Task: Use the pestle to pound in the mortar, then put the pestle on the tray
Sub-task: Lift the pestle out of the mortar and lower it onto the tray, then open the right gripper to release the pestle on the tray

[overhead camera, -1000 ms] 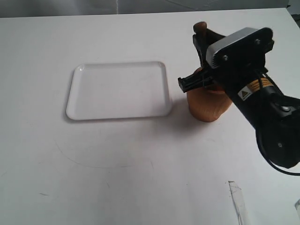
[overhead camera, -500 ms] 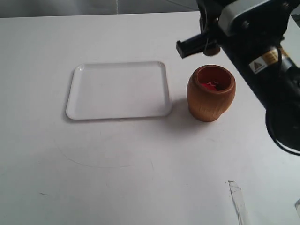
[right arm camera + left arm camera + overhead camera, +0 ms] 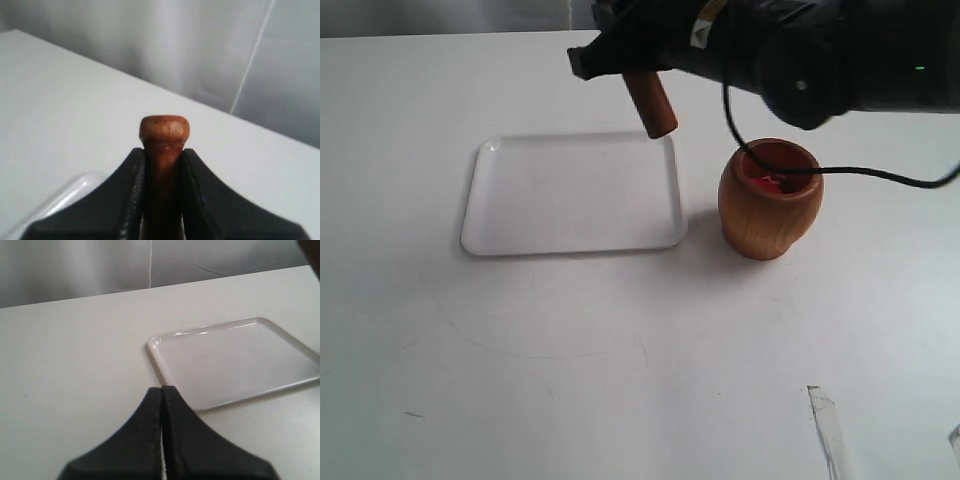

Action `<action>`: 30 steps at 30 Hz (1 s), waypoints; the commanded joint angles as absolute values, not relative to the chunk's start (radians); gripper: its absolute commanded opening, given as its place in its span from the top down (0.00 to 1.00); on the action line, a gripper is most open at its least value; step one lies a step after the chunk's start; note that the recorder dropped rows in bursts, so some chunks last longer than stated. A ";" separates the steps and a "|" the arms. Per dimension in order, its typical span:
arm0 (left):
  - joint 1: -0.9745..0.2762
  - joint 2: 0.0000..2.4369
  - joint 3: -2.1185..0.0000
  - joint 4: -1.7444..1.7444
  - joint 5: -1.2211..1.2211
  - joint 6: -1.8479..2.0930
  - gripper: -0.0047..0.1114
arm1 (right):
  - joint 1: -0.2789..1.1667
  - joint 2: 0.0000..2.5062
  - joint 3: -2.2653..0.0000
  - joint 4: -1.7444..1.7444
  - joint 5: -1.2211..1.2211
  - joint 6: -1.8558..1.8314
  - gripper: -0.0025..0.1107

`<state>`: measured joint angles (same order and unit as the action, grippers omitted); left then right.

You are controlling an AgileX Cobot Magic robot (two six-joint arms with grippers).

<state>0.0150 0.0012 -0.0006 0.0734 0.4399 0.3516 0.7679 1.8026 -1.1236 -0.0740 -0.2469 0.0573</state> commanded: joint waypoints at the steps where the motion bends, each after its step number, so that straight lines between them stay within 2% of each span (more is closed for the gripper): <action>1: 0.007 0.000 0.000 0.066 0.437 0.343 0.96 | 0.802 1.991 -1.256 -0.087 -0.195 0.083 0.98; 10: 0.007 0.000 0.000 0.066 0.437 0.343 0.96 | 0.855 2.229 -1.442 -0.087 -0.104 0.083 0.98; 21: 0.007 0.000 0.000 0.066 0.437 0.343 0.96 | 0.860 2.261 -1.480 -0.079 0.072 0.087 0.98; 24: 0.007 0.000 0.000 0.066 0.437 0.343 0.96 | 0.860 2.261 -1.480 -0.079 0.095 0.087 0.93; 30: 0.007 0.000 0.000 0.066 0.437 0.343 0.96 | 0.860 2.261 -1.480 -0.045 0.096 0.087 0.68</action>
